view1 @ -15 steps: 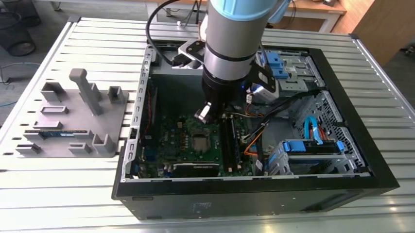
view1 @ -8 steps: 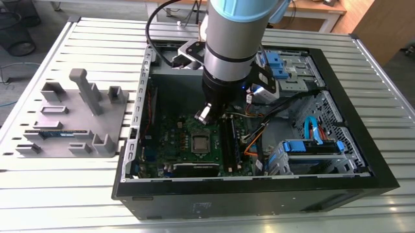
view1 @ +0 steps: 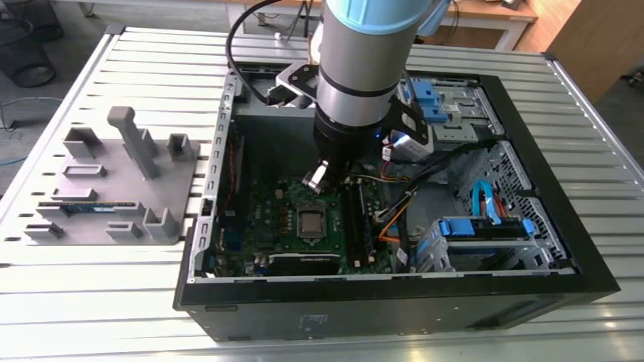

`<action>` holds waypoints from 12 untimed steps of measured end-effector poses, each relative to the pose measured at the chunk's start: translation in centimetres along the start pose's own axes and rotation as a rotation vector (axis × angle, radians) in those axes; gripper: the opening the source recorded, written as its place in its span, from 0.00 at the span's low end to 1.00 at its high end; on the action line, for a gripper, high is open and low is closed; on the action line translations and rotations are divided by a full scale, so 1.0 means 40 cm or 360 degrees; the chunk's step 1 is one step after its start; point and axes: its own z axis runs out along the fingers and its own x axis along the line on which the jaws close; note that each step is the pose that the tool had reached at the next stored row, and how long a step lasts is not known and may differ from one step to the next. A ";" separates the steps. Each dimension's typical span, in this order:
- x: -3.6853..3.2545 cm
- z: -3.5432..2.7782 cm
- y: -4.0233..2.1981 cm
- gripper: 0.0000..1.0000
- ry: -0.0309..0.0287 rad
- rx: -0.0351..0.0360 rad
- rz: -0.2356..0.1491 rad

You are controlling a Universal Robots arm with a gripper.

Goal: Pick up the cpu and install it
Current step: 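Close the cpu cover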

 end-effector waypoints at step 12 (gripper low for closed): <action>0.029 -0.001 0.016 0.11 -0.00036 0.0002 0.0000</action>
